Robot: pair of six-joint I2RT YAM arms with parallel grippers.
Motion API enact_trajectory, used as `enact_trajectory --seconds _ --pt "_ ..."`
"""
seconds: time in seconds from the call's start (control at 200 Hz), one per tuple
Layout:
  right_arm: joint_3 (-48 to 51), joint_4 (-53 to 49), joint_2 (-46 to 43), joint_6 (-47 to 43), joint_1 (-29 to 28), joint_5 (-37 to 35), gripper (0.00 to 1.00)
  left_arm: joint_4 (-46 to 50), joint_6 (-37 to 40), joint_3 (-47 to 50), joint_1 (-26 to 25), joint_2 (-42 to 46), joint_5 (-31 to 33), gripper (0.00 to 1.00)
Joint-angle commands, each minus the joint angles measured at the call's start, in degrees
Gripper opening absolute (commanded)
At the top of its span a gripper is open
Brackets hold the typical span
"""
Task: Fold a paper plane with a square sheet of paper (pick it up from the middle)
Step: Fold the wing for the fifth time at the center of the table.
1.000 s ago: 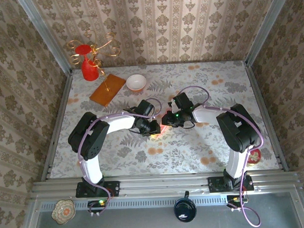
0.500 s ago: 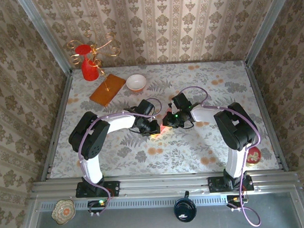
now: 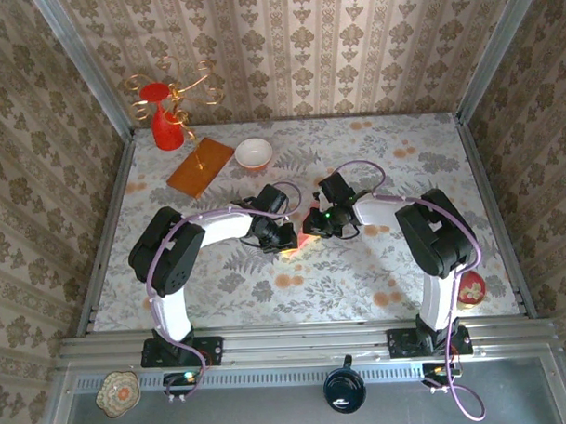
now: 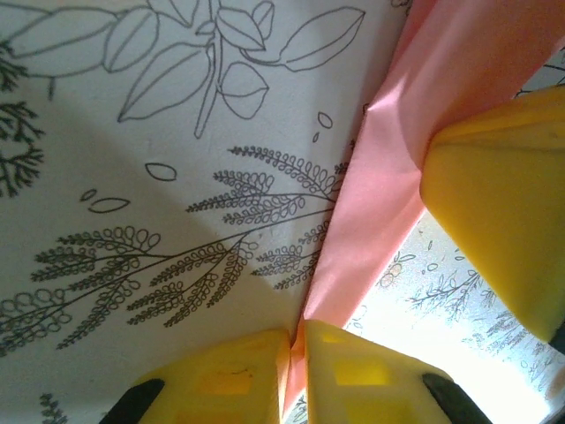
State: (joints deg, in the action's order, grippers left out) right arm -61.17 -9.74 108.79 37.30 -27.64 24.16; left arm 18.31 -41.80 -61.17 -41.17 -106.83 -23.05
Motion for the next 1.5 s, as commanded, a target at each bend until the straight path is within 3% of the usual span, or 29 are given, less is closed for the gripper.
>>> enact_trajectory --seconds 0.0,0.23,0.55,0.965,1.496 --pt "-1.0 -3.5 1.8 -0.2 0.1 -2.9 0.19 2.7 1.0 1.9 -1.1 -4.6 2.7 0.14" --pt "-0.1 -5.2 1.8 -0.1 0.5 -4.8 0.18 3.7 1.3 1.4 -1.0 -2.3 3.9 0.14" --pt "0.3 -4.2 2.4 -0.5 0.6 -3.2 0.16 -1.1 3.4 1.3 -1.0 8.1 5.9 0.14" --pt "1.0 -2.8 2.4 -0.2 1.1 -1.3 0.15 -5.5 2.6 -0.8 -2.0 1.6 -0.5 0.05" --pt "-1.9 -2.7 -2.9 -1.9 1.5 -0.8 0.16 -2.6 1.2 2.0 -1.6 -1.4 1.7 0.02"
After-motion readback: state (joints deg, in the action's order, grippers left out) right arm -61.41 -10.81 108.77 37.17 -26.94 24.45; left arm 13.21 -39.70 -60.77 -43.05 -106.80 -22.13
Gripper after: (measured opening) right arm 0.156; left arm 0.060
